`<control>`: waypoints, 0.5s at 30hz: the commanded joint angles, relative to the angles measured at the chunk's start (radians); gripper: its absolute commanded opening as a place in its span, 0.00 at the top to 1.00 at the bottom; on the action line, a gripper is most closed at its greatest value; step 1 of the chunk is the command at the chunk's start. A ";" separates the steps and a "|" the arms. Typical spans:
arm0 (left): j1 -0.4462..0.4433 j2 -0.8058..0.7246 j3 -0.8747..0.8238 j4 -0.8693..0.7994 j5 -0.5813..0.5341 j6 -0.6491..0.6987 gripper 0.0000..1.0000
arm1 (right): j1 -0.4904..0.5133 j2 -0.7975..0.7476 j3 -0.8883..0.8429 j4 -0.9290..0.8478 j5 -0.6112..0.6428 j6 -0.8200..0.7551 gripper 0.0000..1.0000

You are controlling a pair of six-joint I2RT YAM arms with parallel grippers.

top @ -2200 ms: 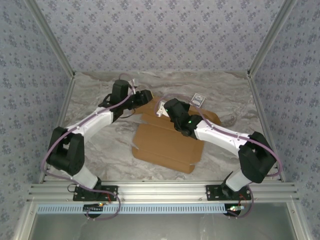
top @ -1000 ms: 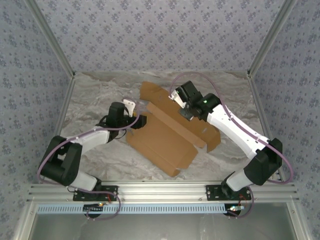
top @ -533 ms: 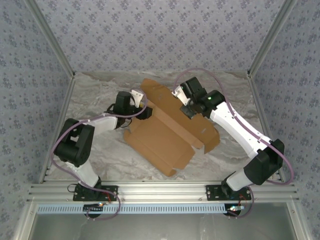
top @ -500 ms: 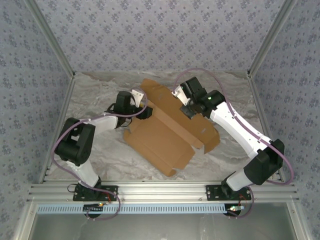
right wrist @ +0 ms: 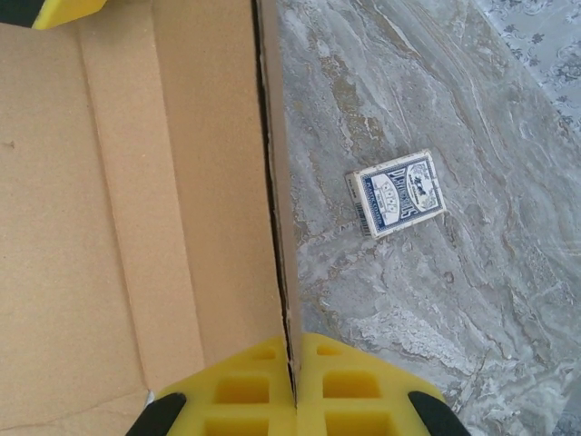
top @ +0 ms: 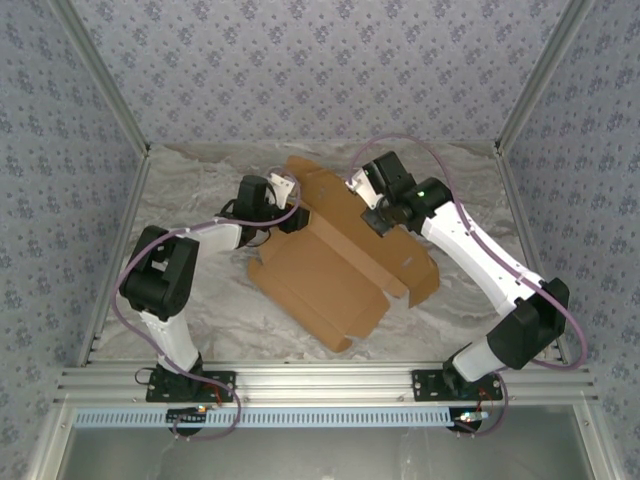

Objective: Fold the paper box

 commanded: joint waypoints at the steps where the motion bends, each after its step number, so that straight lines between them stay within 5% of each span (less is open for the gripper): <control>1: -0.015 -0.021 -0.014 0.051 0.089 -0.014 0.56 | -0.009 0.014 0.041 0.007 -0.012 0.042 1.00; 15: -0.080 0.046 0.003 0.049 0.056 0.010 0.51 | -0.011 0.028 0.035 0.028 -0.066 0.069 1.00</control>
